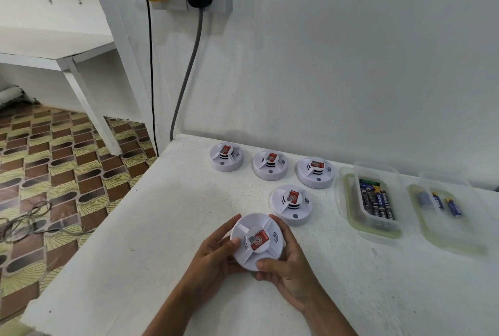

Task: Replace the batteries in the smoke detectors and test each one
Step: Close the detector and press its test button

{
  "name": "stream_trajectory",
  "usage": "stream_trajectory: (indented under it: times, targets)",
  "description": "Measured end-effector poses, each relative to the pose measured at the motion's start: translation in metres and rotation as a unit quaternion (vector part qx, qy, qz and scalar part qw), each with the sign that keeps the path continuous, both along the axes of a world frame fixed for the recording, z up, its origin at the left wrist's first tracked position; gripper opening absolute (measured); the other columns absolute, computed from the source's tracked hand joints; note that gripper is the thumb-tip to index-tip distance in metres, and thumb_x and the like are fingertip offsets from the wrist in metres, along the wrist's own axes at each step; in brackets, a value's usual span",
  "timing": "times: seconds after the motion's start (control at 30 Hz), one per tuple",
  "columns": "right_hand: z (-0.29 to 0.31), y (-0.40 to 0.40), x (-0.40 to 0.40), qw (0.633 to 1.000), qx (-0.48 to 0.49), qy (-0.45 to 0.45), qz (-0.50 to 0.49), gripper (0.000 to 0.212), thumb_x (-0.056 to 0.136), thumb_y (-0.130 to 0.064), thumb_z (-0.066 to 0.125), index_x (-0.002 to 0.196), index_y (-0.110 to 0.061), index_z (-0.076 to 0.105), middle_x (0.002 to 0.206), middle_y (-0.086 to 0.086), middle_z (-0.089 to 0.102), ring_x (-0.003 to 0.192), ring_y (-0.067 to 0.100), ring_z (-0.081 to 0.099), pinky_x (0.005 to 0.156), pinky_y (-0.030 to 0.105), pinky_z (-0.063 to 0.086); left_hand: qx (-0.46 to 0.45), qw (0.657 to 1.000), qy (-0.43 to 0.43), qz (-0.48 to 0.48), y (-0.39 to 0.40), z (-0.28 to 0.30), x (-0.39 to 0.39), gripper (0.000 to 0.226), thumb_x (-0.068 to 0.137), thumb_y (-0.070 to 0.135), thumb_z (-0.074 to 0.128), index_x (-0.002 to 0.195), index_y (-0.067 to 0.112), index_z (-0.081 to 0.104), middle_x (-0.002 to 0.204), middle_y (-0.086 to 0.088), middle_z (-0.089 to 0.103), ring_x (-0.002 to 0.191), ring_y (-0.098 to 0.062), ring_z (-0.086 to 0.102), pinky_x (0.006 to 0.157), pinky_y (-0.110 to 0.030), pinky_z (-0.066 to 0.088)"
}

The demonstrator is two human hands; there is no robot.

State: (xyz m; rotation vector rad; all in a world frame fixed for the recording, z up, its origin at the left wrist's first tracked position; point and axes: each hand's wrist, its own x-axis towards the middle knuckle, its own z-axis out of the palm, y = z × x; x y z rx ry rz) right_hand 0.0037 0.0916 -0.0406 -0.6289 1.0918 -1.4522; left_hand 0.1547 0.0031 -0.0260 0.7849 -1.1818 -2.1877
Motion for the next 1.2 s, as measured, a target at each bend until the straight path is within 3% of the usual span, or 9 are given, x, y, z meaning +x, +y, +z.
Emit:
stream_trajectory:
  times: [0.37, 0.53, 1.2]
  targets:
    - [-0.0004, 0.0006, -0.0009, 1.000, -0.003, -0.002, -0.004, 0.078, 0.061, 0.008, 0.073, 0.127, -0.026, 0.050, 0.116, 0.007, 0.065, 0.097, 0.032, 0.065, 0.057, 0.035, 0.056, -0.017, 1.000, -0.014, 0.008, 0.0026, 0.0022, -0.0012, 0.052, 0.085, 0.014, 0.055, 0.136, 0.017, 0.047, 0.119, -0.008, 0.069, 0.107, -0.034, 0.066, 0.075, -0.041, 0.059]
    - [-0.0010, 0.0007, -0.0005, 1.000, -0.006, -0.002, -0.002, 0.078, 0.061, 0.007, 0.073, 0.127, -0.028, 0.051, 0.115, 0.006, 0.066, 0.098, 0.031, 0.065, 0.056, 0.035, 0.056, -0.019, 1.000, -0.015, 0.006, 0.0031, 0.0029, -0.0011, 0.054, 0.085, 0.014, 0.055, 0.138, 0.016, 0.047, 0.123, -0.011, 0.067, 0.109, -0.036, 0.064, 0.079, -0.045, 0.058]
    - [-0.0055, -0.0008, -0.0019, 1.000, -0.014, 0.011, 0.003, 0.083, 0.058, -0.002, 0.078, 0.132, -0.028, 0.048, 0.120, 0.011, 0.062, 0.100, 0.032, 0.062, 0.057, 0.035, 0.055, -0.018, 1.000, -0.010, 0.007, 0.0036, 0.0047, -0.0015, 0.051, 0.084, 0.014, 0.055, 0.134, 0.018, 0.048, 0.117, -0.006, 0.070, 0.106, -0.033, 0.066, 0.074, -0.040, 0.059]
